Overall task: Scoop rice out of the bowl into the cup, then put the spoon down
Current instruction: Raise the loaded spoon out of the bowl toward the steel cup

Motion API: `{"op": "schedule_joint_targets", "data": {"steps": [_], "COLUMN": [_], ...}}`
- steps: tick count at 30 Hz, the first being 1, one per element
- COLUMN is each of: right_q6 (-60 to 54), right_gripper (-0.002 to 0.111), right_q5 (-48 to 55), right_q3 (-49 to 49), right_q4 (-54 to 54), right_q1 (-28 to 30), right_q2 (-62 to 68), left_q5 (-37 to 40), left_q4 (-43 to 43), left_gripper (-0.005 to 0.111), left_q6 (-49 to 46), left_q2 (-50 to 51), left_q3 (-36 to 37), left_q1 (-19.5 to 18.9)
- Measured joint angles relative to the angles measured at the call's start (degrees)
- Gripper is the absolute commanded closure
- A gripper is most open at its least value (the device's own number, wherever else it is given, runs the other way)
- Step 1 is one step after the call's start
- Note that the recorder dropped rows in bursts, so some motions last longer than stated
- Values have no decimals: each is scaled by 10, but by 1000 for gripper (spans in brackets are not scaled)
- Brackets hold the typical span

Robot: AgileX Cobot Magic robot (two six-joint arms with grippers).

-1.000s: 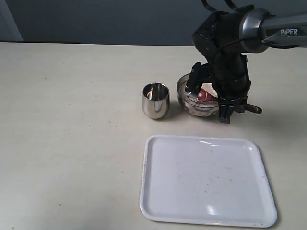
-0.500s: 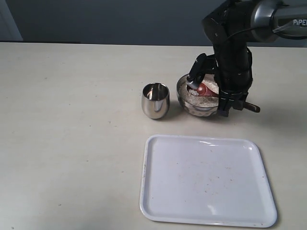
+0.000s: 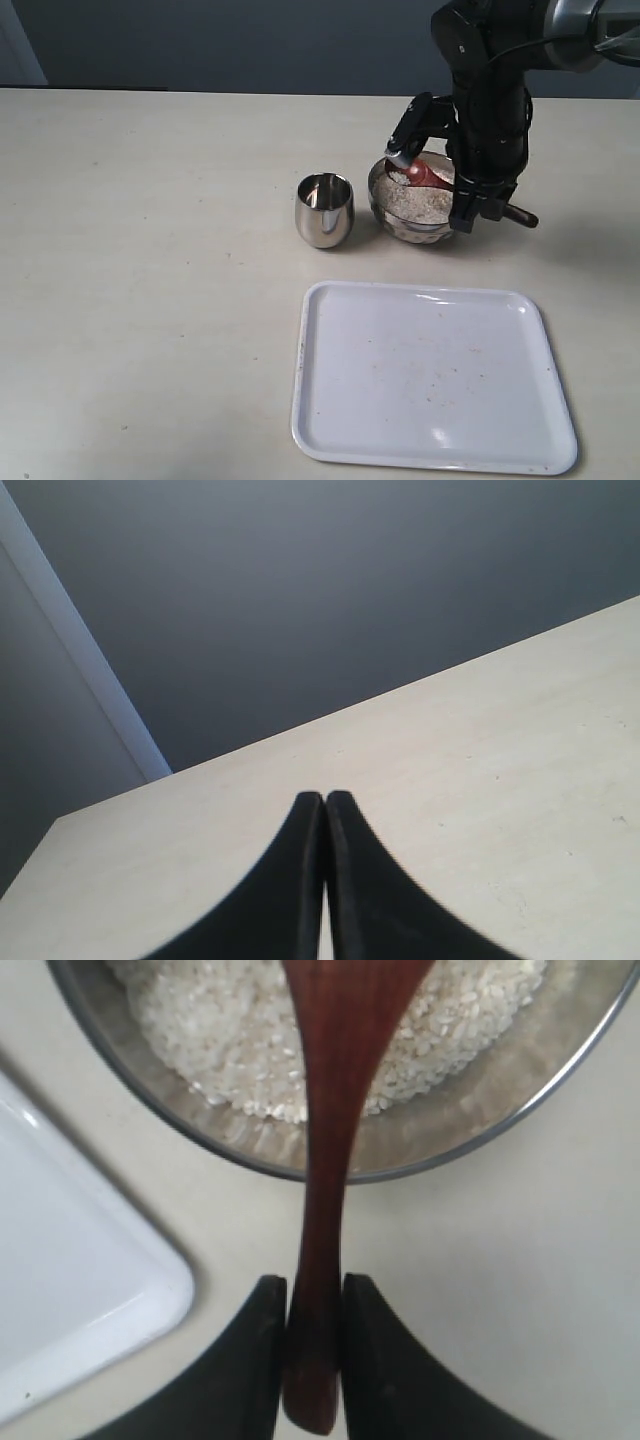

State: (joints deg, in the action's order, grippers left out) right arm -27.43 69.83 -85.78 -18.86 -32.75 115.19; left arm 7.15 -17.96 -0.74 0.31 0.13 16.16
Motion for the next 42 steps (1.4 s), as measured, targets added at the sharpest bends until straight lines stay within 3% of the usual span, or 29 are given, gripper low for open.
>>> {"op": "schedule_joint_targets", "data": {"steps": [25, 42], "right_q6": [1, 5], "right_gripper": [109, 109], "right_q5": [0, 1], "right_q3": [0, -51], "right_q4": [43, 50], "right_q1": [-2, -29], "right_q2": [0, -1], "left_q5": [0, 0], "left_q4": [0, 0], "left_gripper": [106, 106], "left_q6": [0, 0], "left_q2": [0, 0], "left_q3": [0, 0], "left_q1": [0, 0]}}
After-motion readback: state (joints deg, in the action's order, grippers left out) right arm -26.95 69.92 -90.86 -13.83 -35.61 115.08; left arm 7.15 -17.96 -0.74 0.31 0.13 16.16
